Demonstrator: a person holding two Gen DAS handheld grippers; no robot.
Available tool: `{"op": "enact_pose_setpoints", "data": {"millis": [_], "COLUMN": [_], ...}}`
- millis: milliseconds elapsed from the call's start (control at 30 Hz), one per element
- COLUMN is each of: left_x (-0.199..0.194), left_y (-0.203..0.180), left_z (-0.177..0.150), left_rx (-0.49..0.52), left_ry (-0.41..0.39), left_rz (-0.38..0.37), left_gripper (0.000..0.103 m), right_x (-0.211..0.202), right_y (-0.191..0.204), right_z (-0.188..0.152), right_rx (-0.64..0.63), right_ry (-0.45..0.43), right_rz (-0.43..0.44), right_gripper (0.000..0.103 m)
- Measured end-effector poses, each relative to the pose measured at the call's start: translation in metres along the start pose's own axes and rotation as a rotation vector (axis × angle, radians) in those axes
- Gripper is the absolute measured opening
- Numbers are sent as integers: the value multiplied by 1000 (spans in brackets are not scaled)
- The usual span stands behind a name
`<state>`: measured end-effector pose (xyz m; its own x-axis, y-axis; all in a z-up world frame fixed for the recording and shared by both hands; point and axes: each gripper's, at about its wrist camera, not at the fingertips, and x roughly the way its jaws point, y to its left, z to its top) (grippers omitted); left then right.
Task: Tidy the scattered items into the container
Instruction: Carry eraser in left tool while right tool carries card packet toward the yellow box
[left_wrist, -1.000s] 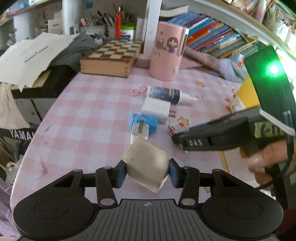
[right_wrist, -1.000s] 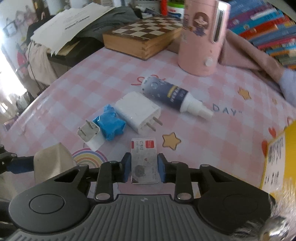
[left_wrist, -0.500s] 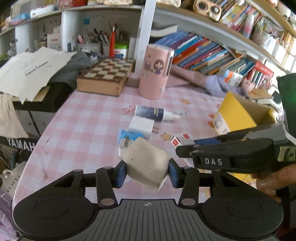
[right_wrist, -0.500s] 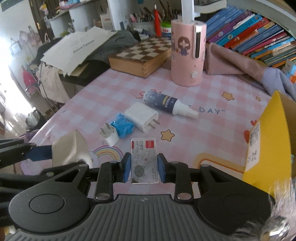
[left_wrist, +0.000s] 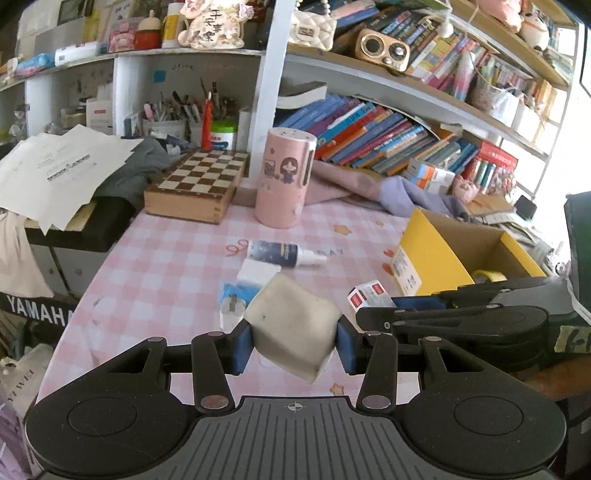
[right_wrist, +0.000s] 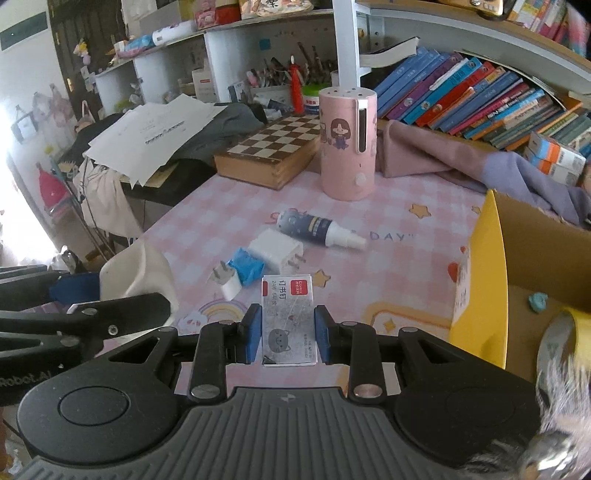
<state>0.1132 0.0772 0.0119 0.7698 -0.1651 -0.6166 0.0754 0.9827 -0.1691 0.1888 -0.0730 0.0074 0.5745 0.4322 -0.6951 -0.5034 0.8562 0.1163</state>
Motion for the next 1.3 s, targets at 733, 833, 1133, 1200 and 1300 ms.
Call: {"op": "enact_pose_setpoints", "data": {"millis": [733,833,1133,1200,1300], "left_x": [-58,-63,-63,-63,-62], "left_y": [-27,-30,-47,-51,-56], "left_z": [-50,-55,-69,-70,-72], "left_rx": [76,80,125,136,148], "left_ry": [-1,2,38,41,51], "left_rz": [-94,-111,-159,-169,-188], "left_gripper": [44,44,44,44,44], "right_x": [-76,-84,-105,-109,-113], "right_y": [26,29,27,24,20], "right_z": [-75,-83,-111,-116,-122], "right_rx": [74,84,129,145,169], "right_ry": [-49,-51,-41,-40,-36], "right_rz": [-111,-127,-173,-183,-200], "right_gripper": [28,28,28,28,28]}}
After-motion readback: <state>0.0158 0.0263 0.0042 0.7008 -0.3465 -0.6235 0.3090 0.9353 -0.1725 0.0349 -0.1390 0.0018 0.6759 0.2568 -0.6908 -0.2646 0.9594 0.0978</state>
